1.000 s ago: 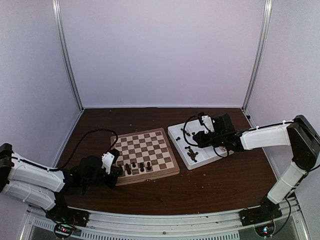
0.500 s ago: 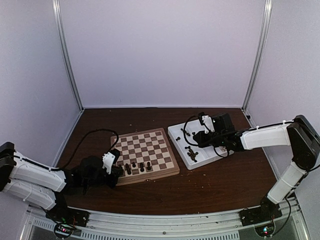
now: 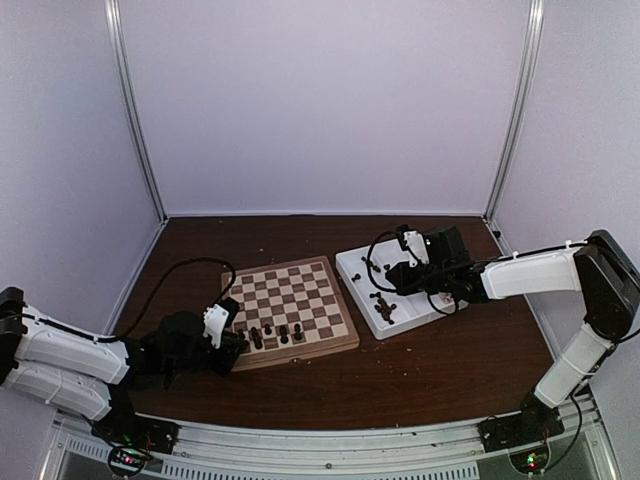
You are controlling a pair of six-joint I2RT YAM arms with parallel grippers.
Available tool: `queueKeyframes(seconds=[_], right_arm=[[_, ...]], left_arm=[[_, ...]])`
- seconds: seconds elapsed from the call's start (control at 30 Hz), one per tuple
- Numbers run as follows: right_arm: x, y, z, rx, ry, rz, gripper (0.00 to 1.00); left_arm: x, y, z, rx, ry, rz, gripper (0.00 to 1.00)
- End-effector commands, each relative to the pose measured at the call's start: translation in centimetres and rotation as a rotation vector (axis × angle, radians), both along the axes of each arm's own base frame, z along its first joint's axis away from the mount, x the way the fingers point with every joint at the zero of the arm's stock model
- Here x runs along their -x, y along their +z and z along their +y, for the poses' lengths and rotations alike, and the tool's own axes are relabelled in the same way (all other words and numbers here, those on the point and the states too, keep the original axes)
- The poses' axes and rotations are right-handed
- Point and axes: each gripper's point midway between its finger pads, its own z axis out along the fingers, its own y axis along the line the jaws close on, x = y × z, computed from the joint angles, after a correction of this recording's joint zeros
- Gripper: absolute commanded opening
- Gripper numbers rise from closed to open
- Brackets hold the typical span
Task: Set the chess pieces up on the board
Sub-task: Place the chess piece on the chessboard.
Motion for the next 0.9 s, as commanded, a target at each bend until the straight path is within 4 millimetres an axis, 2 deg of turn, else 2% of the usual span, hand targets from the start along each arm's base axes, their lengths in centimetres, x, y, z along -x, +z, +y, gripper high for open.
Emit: queueKeyframes(seconds=[0.0, 0.17, 0.3, 0.53, 0.63, 0.73, 0.87], right_arm=[[-0.5, 0.2, 0.1, -0.016, -0.004, -0.004, 0.00], [-0.5, 0.2, 0.1, -0.019, -0.003, -0.003, 0.00], [-0.5, 0.3, 0.3, -0.026, 0.003, 0.000, 0.00], [0.0, 0.8, 0.8, -0.054, 0.030, 0.022, 0.00], [0.4, 0.6, 1.1, -0.055, 0.054, 0.070, 0.00], [1.1, 0.3, 1.6, -0.032, 0.097, 0.170, 0.00], [3.1, 0.1, 2.0, 0.006, 0.169, 0.302, 0.02]], left_arm=[[-0.2, 1.1, -0.6, 0.039, 0.001, -0.010, 0.29], [-0.2, 2.2, -0.1, 0.041, 0.022, -0.006, 0.31], [0.2, 4.4, 0.6, 0.085, 0.033, -0.034, 0.40], [0.5, 8.8, 1.6, 0.127, 0.044, -0.085, 0.50], [0.3, 10.8, 1.1, 0.154, 0.033, -0.114, 0.52], [0.0, 11.6, 0.6, 0.159, 0.036, -0.087, 0.53], [-0.7, 13.5, -1.5, 0.230, -0.032, -0.036, 0.54]])
